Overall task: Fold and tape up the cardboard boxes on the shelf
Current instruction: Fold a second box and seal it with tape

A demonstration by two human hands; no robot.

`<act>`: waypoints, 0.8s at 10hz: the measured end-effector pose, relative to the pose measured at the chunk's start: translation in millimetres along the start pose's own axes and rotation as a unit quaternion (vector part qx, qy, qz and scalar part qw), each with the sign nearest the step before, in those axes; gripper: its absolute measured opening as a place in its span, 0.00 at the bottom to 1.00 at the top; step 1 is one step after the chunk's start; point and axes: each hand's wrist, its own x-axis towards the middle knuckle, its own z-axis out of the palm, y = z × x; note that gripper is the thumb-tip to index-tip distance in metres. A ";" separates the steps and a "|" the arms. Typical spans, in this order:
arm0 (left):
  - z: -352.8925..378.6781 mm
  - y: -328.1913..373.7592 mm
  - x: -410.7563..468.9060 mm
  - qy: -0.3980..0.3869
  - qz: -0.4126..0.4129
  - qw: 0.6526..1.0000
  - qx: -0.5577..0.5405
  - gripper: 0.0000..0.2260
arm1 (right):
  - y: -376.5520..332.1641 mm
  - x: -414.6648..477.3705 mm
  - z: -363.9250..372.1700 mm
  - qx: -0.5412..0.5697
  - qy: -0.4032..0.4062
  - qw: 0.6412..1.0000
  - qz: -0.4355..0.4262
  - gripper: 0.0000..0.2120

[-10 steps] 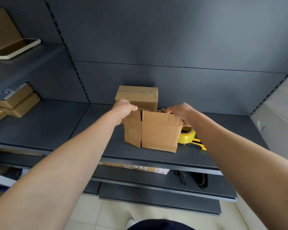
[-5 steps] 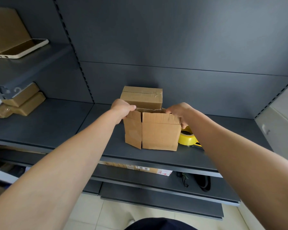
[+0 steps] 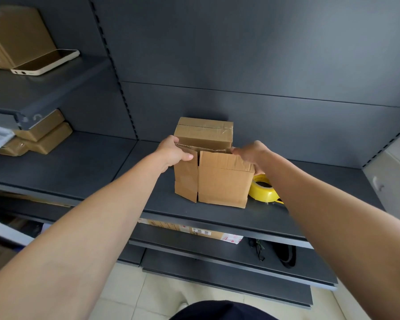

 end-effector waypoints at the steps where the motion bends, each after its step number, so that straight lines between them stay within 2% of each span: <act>1: 1.4 -1.3 -0.3 0.023 0.006 1.000 0.000 0.29 | -1.3 -0.3 -0.2 -0.004 -0.010 1.000 -0.002 0.19; 3: -2.2 -2.0 4.6 0.043 0.013 0.998 0.035 0.19 | -4.6 1.0 -0.5 0.011 -0.019 1.000 -0.003 0.22; 4: -3.4 -1.9 7.2 0.018 -0.001 0.999 0.030 0.18 | -8.0 4.7 -1.8 0.007 -0.006 1.000 0.006 0.09; 6: -5.2 2.8 7.4 -0.019 -0.026 0.999 0.026 0.26 | -12.9 4.5 -1.6 0.052 0.004 0.999 0.006 0.13; 7: -4.0 8.3 7.8 -0.016 -0.034 0.995 0.093 0.23 | -11.9 7.0 0.7 0.051 -0.006 0.998 -0.020 0.05; 8: -2.7 13.2 5.6 0.010 -0.032 0.986 0.163 0.21 | -13.8 8.0 6.9 0.028 -0.020 0.999 -0.035 0.17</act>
